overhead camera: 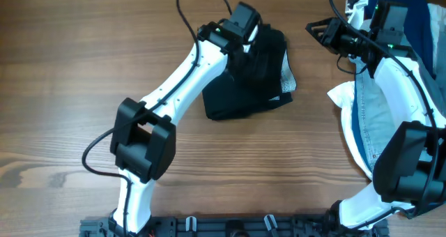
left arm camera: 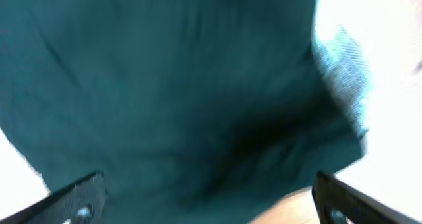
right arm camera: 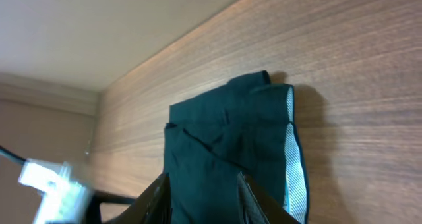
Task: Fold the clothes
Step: 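Grasp the left end with the left gripper and fold it rightward, then lift the folded shorts with the left gripper and carry them to the top-left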
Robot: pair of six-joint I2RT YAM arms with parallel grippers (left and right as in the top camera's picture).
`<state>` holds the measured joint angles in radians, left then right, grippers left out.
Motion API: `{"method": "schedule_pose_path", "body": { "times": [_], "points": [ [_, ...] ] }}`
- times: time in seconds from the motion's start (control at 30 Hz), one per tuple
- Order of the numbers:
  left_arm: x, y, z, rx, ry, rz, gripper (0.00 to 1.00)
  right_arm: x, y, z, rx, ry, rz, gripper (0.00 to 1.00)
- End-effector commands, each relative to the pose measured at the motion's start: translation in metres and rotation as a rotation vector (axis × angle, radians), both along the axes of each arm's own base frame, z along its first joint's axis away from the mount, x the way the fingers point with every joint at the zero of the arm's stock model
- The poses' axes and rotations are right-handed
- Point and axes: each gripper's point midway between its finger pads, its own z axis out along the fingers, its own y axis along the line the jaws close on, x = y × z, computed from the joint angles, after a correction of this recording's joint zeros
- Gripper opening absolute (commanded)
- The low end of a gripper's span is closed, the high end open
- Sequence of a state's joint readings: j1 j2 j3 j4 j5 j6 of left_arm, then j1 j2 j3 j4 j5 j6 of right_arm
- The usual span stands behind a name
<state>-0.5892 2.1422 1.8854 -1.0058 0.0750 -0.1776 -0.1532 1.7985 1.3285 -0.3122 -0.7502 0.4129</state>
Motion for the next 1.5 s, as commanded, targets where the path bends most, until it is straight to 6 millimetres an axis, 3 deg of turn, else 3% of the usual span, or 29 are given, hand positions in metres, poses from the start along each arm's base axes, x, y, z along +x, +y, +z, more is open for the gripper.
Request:
{"method": "schedule_pose_path", "body": {
  "times": [0.0,0.23,0.37,0.57,0.87,1.0,1.13,1.23,1.33,1.47],
  "points": [
    [-0.008,0.021,-0.041,0.135,0.082,-0.092,0.98,-0.001,-0.004,-0.01,-0.051,0.006,0.0,0.33],
    [0.001,0.041,-0.085,0.187,0.125,-0.184,0.99,-0.004,-0.006,-0.014,-0.073,0.015,0.006,0.33],
    [0.021,0.043,-0.105,0.184,0.077,-0.248,1.0,-0.005,-0.011,-0.02,-0.1,0.039,-0.018,0.34],
    [0.045,0.055,-0.126,0.167,0.042,-0.203,1.0,-0.005,-0.014,-0.023,-0.121,0.046,-0.032,0.36],
    [0.051,0.128,-0.205,0.148,0.237,0.254,1.0,-0.005,-0.016,-0.024,-0.13,0.048,-0.038,0.37],
    [0.05,0.149,-0.22,0.094,0.308,0.397,1.0,-0.005,-0.016,-0.025,-0.141,0.045,-0.032,0.36],
    [0.059,0.17,-0.218,0.096,0.291,0.419,0.98,-0.006,-0.016,-0.026,-0.141,0.049,-0.031,0.36],
    [0.069,0.174,-0.202,0.076,0.262,0.399,0.97,-0.006,-0.016,-0.026,-0.142,0.048,-0.031,0.37],
    [0.083,0.166,-0.168,0.057,0.201,0.363,0.97,-0.005,-0.016,-0.025,-0.142,0.046,-0.031,0.37],
    [0.094,0.132,-0.102,0.025,0.074,0.249,1.0,-0.004,-0.016,-0.024,-0.142,0.04,-0.032,0.37]
  ]
}}
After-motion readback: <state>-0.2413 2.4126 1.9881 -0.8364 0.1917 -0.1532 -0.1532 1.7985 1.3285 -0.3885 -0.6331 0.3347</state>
